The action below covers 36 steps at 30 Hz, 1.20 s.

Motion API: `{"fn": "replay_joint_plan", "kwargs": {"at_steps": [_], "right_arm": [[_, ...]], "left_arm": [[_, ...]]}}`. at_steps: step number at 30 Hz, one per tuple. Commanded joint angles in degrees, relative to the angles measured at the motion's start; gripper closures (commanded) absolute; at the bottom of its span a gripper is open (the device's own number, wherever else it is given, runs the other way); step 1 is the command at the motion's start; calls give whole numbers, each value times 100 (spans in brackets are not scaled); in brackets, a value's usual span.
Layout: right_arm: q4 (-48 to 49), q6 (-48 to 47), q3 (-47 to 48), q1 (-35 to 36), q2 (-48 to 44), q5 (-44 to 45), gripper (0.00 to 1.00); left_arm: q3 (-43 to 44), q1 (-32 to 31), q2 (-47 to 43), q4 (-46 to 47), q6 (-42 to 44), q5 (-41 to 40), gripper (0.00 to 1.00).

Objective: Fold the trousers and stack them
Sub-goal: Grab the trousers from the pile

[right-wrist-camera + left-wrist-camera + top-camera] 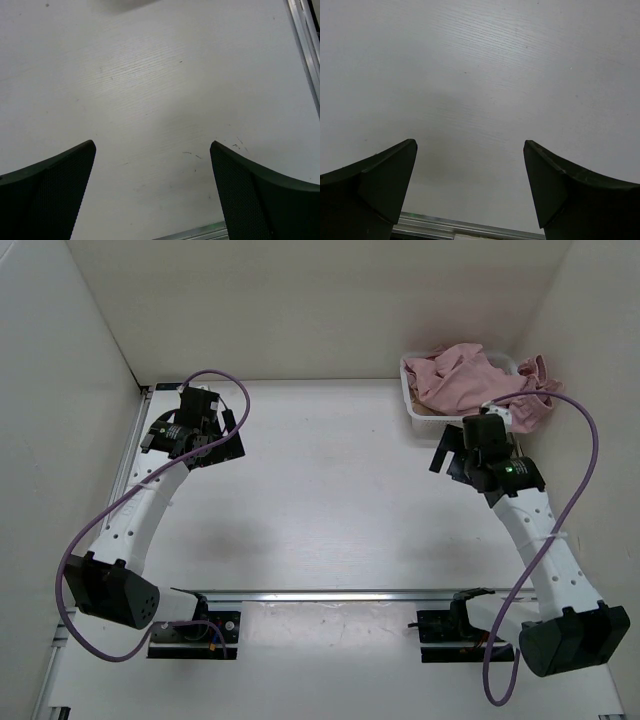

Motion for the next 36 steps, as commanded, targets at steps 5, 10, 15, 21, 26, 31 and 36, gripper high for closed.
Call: {"fn": "replay_joint_plan", "kwargs": {"at_steps": [5, 10, 15, 21, 26, 31, 36], "right_arm": [[-187, 67, 135, -40, -290, 543, 0], [-240, 242, 188, -40, -290, 1079, 0], [-22, 164, 145, -40, -343, 1913, 0], [490, -346, 906, -827, 525, 690, 0], [419, -540, 2286, -1384, 2317, -738, 0], [472, -338, 4193, -1938, 4216, -1968, 0], [472, -338, 5731, -2000, 5884, -2242, 0]], "left_arm": [[198, -9, -156, -3, -95, -31, 0], [48, -9, -208, 67, -96, -83, 0], [-4, -9, -156, 67, -43, -31, 0], [-110, -9, -156, 198, -43, -31, 0], [-110, -9, -6, 199, 10, -31, 0], [-162, -9, 178, 199, 10, -92, 0], [-110, -9, 389, 137, 115, -197, 0]]}}
